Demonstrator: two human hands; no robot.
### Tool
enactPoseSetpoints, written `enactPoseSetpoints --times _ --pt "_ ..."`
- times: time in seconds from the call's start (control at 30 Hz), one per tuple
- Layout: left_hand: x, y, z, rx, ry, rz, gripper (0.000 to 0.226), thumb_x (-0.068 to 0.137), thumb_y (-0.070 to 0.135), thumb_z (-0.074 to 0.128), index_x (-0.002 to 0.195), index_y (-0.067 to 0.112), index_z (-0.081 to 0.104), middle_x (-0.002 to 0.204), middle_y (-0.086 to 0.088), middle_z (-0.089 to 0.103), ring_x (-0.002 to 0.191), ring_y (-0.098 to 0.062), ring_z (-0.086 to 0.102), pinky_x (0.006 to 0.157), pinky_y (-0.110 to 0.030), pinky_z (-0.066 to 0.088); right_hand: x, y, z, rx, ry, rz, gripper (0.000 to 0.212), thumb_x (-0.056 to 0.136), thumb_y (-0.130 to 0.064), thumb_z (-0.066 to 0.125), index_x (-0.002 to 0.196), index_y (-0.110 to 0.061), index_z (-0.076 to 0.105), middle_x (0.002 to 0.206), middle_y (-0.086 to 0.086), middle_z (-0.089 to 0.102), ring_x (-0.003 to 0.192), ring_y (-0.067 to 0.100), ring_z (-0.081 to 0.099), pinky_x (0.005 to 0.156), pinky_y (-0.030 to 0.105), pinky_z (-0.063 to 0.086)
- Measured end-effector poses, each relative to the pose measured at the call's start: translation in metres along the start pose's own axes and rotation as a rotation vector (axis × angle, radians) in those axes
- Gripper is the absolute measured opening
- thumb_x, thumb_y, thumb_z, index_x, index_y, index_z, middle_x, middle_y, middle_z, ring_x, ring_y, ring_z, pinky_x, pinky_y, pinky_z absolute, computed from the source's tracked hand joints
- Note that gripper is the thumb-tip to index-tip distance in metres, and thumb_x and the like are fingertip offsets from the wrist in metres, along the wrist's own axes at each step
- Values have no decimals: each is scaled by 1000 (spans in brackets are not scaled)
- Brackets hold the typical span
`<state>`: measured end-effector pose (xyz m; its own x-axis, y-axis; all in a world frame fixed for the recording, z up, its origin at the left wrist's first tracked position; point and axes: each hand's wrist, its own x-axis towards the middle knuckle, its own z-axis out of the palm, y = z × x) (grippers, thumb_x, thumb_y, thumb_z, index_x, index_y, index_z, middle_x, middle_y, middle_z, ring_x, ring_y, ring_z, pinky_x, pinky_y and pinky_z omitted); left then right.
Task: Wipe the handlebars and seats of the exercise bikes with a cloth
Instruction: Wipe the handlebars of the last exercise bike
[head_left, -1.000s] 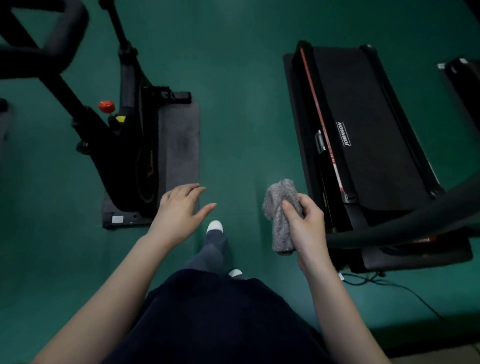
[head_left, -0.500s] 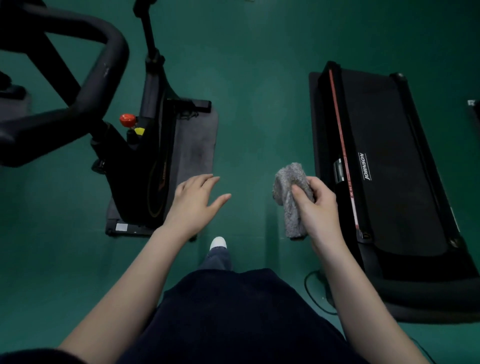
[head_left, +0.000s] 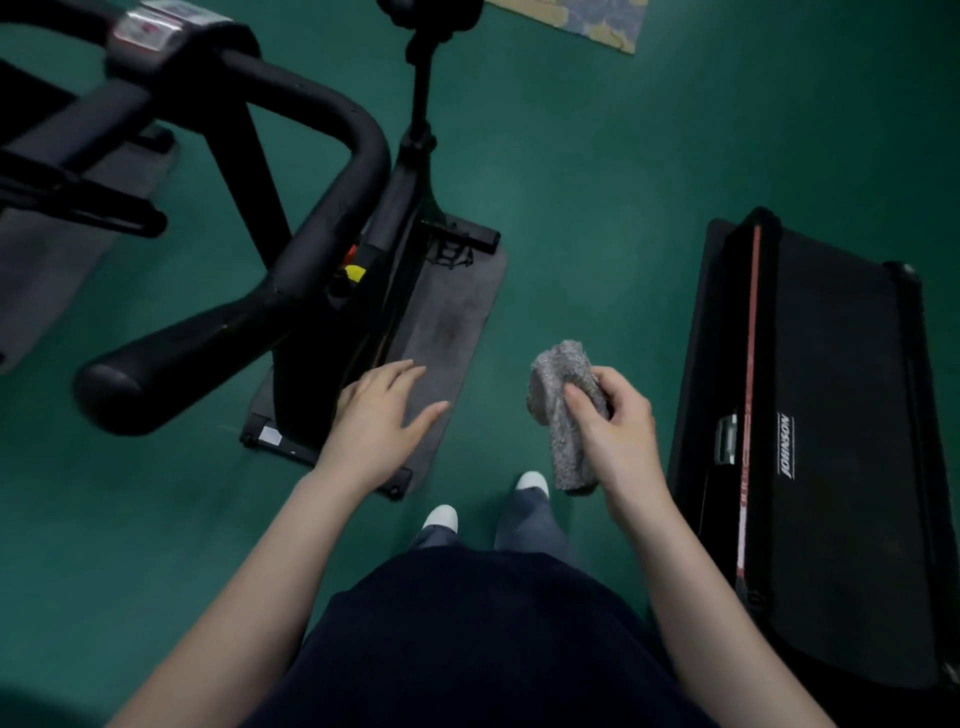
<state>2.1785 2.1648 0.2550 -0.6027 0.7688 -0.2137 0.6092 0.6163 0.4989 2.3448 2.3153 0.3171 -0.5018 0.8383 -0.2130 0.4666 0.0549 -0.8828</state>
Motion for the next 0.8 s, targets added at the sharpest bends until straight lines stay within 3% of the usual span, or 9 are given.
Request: enactPoseSetpoints --times 0.27,0.47,0.8 --pt "32 24 9 20 68 -138 61 92 56 43 142 20 41 147 5 38 138 -13 27 113 -38 20 71 -12 -2 -12 -198 -55 9 90 -12 58 86 -17 64 80 5 66 78 26 61 71 40 50" --pt "71 67 18 -24 101 -283 64 93 60 34 146 24 33 151 8 31 140 -12 20 116 -35 12 153 -18 -32 -15 -324 -105 13 90 -16 58 83 -25 63 75 -8 65 72 12 59 69 34 47" --pt "123 132 29 -33 189 -457 63 93 60 34 145 26 34 151 9 33 141 -10 21 115 -31 10 263 -22 -70 -8 -456 -131 12 90 -14 59 84 -23 64 76 -7 66 72 13 59 71 37 48"
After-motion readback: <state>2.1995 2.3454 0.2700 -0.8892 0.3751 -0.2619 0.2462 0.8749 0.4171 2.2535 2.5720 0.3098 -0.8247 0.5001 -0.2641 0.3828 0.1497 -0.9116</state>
